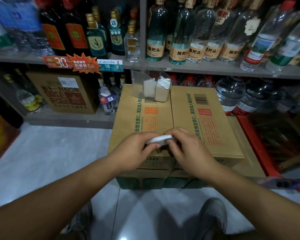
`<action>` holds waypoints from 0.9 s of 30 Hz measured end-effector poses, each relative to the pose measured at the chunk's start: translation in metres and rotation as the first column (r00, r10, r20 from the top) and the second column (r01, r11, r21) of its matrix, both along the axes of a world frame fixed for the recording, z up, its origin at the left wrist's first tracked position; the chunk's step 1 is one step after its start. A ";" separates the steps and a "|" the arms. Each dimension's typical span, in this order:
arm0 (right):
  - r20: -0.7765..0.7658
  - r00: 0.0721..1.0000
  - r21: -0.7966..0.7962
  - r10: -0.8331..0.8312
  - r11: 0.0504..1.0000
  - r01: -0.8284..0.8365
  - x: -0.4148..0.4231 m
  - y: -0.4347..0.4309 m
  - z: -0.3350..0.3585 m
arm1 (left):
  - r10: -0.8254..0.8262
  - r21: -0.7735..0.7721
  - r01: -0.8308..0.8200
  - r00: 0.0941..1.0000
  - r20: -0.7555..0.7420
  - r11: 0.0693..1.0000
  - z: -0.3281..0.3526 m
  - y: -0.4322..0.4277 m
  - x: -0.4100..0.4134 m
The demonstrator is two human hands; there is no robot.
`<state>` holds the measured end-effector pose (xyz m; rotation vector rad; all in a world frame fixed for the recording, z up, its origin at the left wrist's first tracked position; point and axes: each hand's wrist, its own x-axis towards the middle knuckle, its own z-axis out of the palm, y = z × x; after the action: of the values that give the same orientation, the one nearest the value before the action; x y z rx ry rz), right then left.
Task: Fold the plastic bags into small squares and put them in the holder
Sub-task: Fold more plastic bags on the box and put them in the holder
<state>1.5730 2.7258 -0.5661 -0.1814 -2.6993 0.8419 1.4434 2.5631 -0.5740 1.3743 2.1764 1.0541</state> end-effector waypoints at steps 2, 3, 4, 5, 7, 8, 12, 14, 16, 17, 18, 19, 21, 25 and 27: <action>0.038 0.999 -0.120 -0.032 0.992 0.037 -0.006 -0.002 0.012 | 0.044 0.018 -0.046 0.994 0.097 0.999 0.007 0.000 -0.004; 0.031 0.998 -0.230 -0.060 0.971 0.066 -0.010 -0.004 0.018 | 0.060 0.034 -0.065 0.990 0.125 0.997 0.010 -0.001 -0.006; 0.012 0.995 -0.354 -0.095 0.931 0.093 -0.014 -0.006 0.024 | 0.078 0.043 -0.085 0.986 0.147 0.995 0.014 -0.001 -0.008; -0.009 0.992 -0.457 -0.127 0.883 0.109 -0.019 -0.008 0.029 | 0.105 0.048 -0.114 0.980 0.169 0.992 0.018 0.000 -0.010; -0.039 0.987 -0.535 -0.154 0.838 0.110 -0.030 -0.013 0.037 | 0.156 0.070 -0.175 0.962 0.226 0.982 0.023 0.002 -0.015; -0.047 0.986 -0.521 -0.161 0.846 0.113 -0.035 -0.014 0.040 | 0.167 0.084 -0.192 0.956 0.241 0.978 0.026 0.003 -0.017; -0.044 0.985 -0.402 -0.167 0.906 0.136 -0.062 -0.004 0.050 | 0.182 0.102 -0.211 0.954 0.239 0.972 0.035 0.012 -0.032; -0.088 0.980 -0.334 -0.181 0.932 0.142 -0.080 0.012 0.062 | 0.204 0.105 -0.239 0.941 0.271 0.965 0.041 0.020 -0.048; -0.141 0.965 -0.294 -0.223 0.940 0.174 -0.102 0.033 0.076 | 0.292 0.093 -0.321 0.926 0.239 0.943 0.047 0.028 -0.072; -0.160 0.957 -0.263 -0.244 0.945 0.197 -0.115 0.044 0.082 | 0.351 0.081 -0.372 0.916 0.195 0.925 0.049 0.032 -0.086; -0.171 0.951 -0.223 -0.259 0.950 0.219 -0.128 0.055 0.088 | 0.400 0.066 -0.415 0.902 0.164 0.908 0.050 0.035 -0.100; -0.173 0.948 -0.187 -0.267 0.954 0.235 -0.142 0.065 0.093 | 0.434 0.044 -0.445 0.888 0.155 0.895 0.049 0.038 -0.114; -0.162 0.952 -0.136 -0.260 0.961 0.239 -0.168 0.082 0.099 | 0.461 0.004 -0.468 0.872 0.165 0.884 0.046 0.043 -0.140; -0.128 0.977 0.063 -0.170 0.982 0.179 -0.205 0.100 0.096 | 0.441 0.032 -0.459 0.869 0.227 0.888 0.040 0.060 -0.168; -0.101 0.990 0.169 -0.102 0.978 0.118 -0.214 0.103 0.090 | 0.403 0.085 -0.441 0.871 0.280 0.893 0.035 0.070 -0.174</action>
<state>1.3594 2.8291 -0.4763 -0.2437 -2.6324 0.5634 1.2691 2.6329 -0.5394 0.7613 2.2889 1.4832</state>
